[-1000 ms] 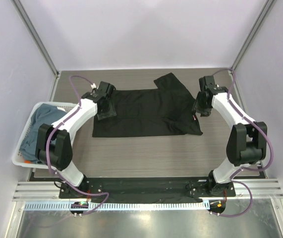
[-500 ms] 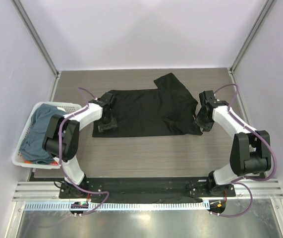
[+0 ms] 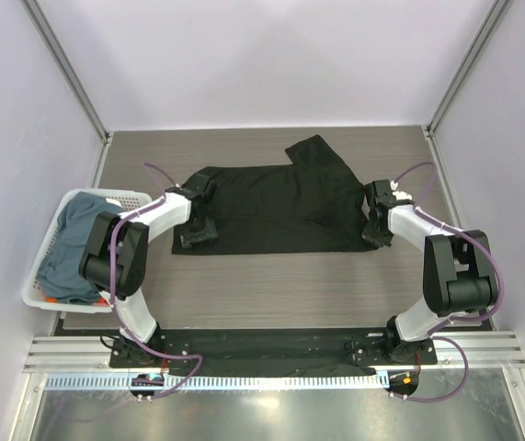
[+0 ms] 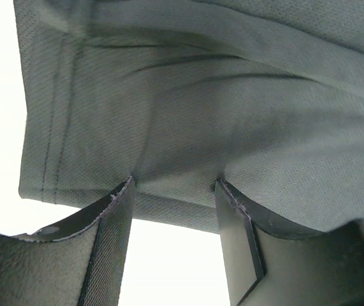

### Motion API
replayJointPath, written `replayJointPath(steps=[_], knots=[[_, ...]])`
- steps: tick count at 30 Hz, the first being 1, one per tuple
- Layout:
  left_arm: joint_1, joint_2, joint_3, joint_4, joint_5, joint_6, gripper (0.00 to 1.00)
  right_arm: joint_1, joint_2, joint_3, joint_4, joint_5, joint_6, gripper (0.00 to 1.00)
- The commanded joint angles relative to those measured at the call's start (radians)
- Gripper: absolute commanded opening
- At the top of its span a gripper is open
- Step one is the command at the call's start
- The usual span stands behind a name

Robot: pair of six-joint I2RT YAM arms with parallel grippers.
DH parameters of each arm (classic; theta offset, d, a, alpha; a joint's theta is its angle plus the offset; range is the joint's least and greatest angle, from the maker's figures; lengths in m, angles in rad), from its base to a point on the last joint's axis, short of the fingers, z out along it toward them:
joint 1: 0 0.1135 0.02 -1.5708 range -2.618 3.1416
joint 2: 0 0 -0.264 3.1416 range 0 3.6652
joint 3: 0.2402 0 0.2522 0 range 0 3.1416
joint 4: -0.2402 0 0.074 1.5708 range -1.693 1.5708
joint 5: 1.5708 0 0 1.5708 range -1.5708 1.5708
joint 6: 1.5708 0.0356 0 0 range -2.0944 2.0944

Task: Fold and stack the t-shirts
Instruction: Fold the tshirt

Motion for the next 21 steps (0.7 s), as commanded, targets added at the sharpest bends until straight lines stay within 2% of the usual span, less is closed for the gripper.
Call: replayJointPath(steps=[1,6,10,17,20,21], knots=[[-0.012,-0.037,-0.034,-0.026,-0.072,-0.027,0.55,-0.014,-0.043,0.011,0.008,0.195,-0.036,0.01],[-0.038,-0.126,-0.157,0.026,-0.029,-0.051,0.56,-0.014,-0.117,0.005,-0.058,0.225,-0.063,0.01],[-0.072,-0.186,-0.203,0.022,-0.017,-0.085,0.57,-0.014,-0.082,-0.028,-0.043,0.239,-0.055,0.01],[-0.072,-0.315,-0.087,-0.089,-0.058,-0.064,0.60,-0.016,-0.096,0.018,-0.109,0.268,-0.041,0.05],[-0.089,-0.418,-0.100,-0.060,0.049,-0.056,0.60,-0.017,-0.117,0.043,-0.135,0.325,-0.027,0.23],[-0.092,-0.447,-0.110,-0.032,0.128,-0.047,0.60,-0.017,-0.122,0.056,-0.147,0.324,-0.033,0.32]])
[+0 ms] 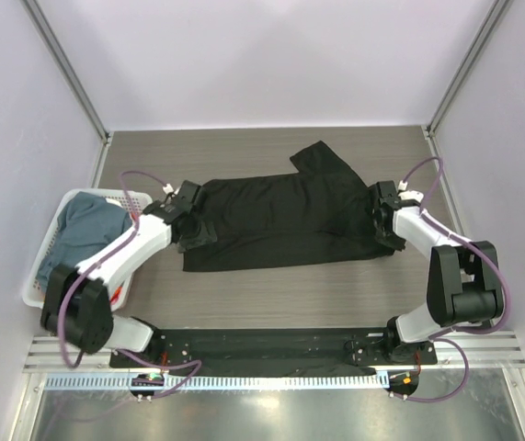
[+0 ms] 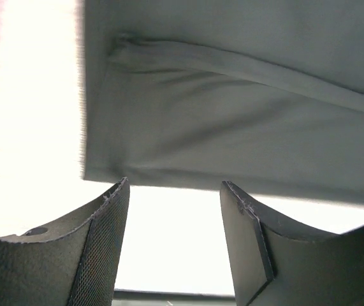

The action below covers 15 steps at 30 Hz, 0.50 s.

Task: Fold and stack the t-shirts
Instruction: Fold the tshirt

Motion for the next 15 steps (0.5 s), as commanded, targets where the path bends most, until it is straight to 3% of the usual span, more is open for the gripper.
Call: replayJointPath(steps=[1,5,9,11,15], knots=[[-0.017,-0.141,0.011,0.032,0.148,0.015,0.60,-0.004,-0.055,0.081,-0.052,0.089,0.006,0.35],[-0.017,-0.229,0.034,0.058,0.257,0.091,0.61,-0.004,-0.082,0.159,-0.077,-0.031,0.023,0.40],[-0.015,-0.271,0.076,0.052,0.289,0.184,0.64,0.019,-0.173,0.064,0.108,-0.342,0.137,0.50],[-0.015,-0.266,0.079,0.042,0.268,0.214,0.66,0.025,-0.195,-0.020,0.246,-0.420,0.228,0.54],[-0.015,-0.242,0.057,0.054,0.348,0.236,0.66,0.036,-0.172,-0.057,0.333,-0.481,0.322,0.59]])
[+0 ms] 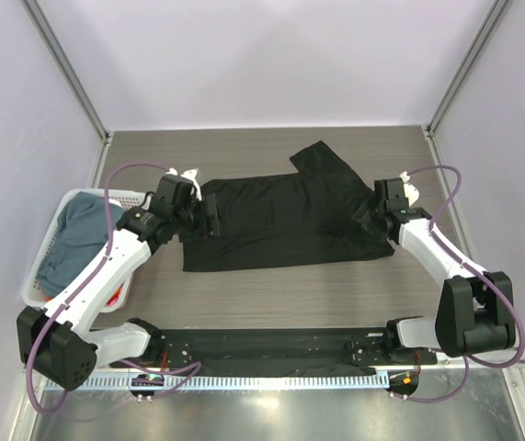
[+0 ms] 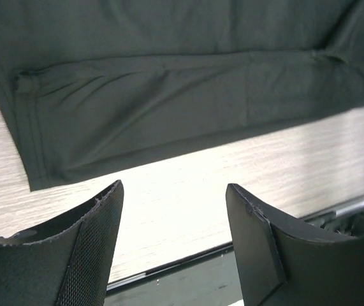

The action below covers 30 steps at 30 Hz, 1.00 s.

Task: Fold and stack the t-shirts
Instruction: Fold the tshirt

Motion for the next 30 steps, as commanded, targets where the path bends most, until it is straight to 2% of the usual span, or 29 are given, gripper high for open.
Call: replayJointPath(steps=[1,10,24,30], knots=[[-0.002,0.016,-0.003,0.033,0.109,0.062,0.66,0.017,0.026,-0.029,0.147,-0.102,0.150,0.59],[-0.002,0.028,-0.026,0.036,0.112,0.073,0.66,0.067,0.135,-0.056,0.241,-0.091,0.252,0.57],[-0.003,0.040,-0.003,0.000,0.075,0.058,0.67,0.118,0.213,-0.039,0.255,-0.010,0.286,0.51],[-0.002,0.025,0.010,-0.017,0.063,0.062,0.66,0.132,0.227,-0.032,0.331,-0.013,0.286,0.45]])
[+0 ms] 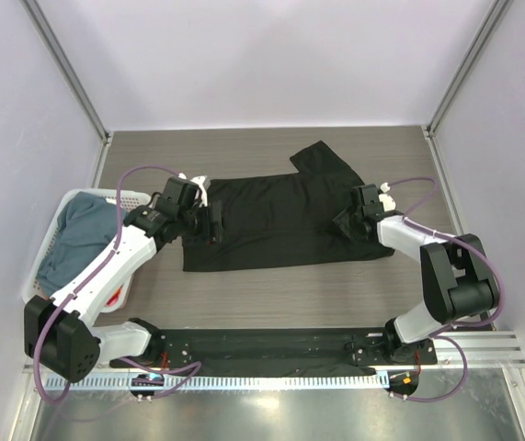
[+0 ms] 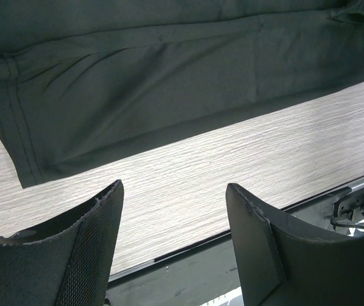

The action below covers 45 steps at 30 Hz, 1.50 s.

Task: Fold and stack the t-shirts
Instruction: Fold the tshirt

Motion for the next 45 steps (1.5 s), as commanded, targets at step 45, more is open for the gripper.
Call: replayJointPath(steps=[45], knots=[[-0.120,0.684,0.544,0.307,0.188,-0.069,0.57,-0.226,0.495,0.848,-0.446,-0.312,-0.920,0.42]])
